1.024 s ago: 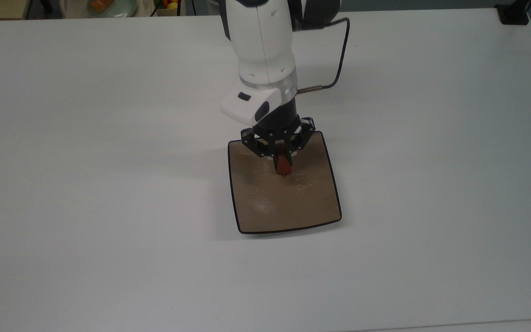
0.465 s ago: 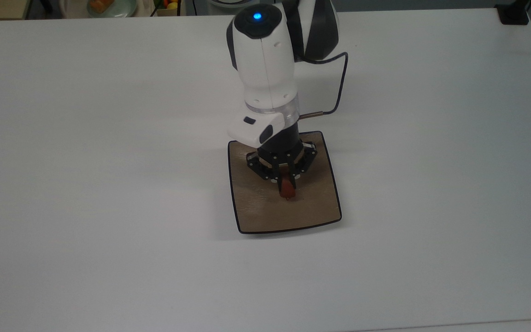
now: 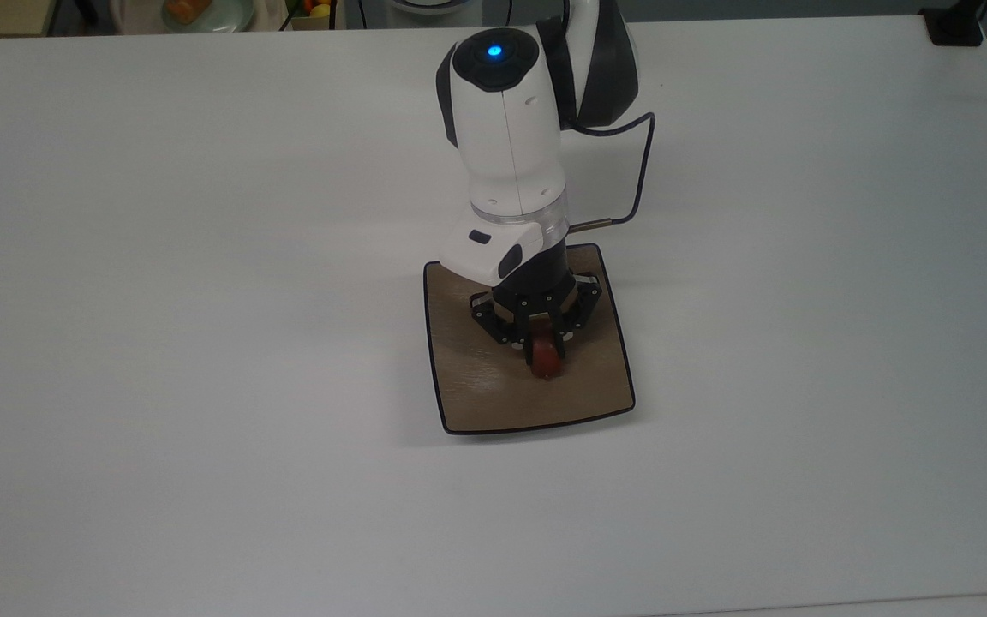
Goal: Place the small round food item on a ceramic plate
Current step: 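Lower the food item onto the plate center, then open the gripper to release the food item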
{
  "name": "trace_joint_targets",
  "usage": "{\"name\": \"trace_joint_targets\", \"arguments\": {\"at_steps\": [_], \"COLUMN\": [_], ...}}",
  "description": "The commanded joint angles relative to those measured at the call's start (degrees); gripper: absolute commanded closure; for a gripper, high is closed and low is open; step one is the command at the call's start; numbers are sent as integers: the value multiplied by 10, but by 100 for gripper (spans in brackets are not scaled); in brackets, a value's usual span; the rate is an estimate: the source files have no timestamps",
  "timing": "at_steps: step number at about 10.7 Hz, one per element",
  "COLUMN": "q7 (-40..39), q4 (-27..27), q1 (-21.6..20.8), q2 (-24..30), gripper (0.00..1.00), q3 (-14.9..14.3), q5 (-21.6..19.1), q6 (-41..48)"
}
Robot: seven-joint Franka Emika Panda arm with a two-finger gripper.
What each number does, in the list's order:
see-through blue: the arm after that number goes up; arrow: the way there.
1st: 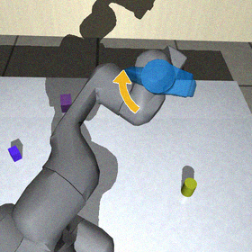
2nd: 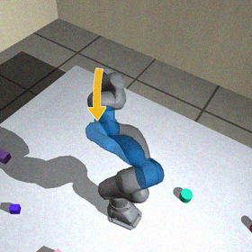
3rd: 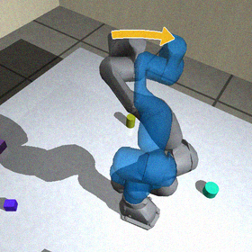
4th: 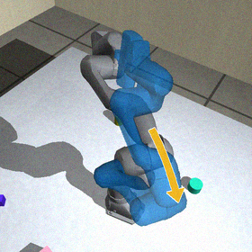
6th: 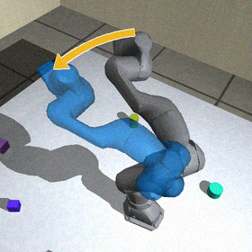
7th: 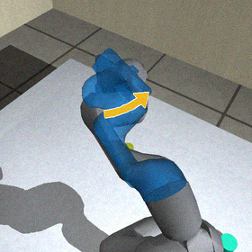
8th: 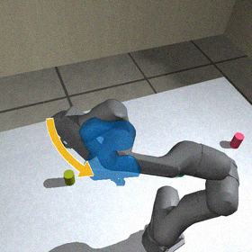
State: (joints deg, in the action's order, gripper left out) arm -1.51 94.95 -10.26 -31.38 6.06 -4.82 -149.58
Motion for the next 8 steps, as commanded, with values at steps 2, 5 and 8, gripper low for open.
{"name": "trace_joint_targets", "arguments": {"at_steps": [2,5,8], "q7": [-9,-9,-9], "q4": [6,4,-9], "q1": [-2,2,7], "q2": [2,33,113], "gripper": [0,0,0], "q3": [-6,-10,-31], "q5": [0,0,2], "q6": [-19,2,185]}}
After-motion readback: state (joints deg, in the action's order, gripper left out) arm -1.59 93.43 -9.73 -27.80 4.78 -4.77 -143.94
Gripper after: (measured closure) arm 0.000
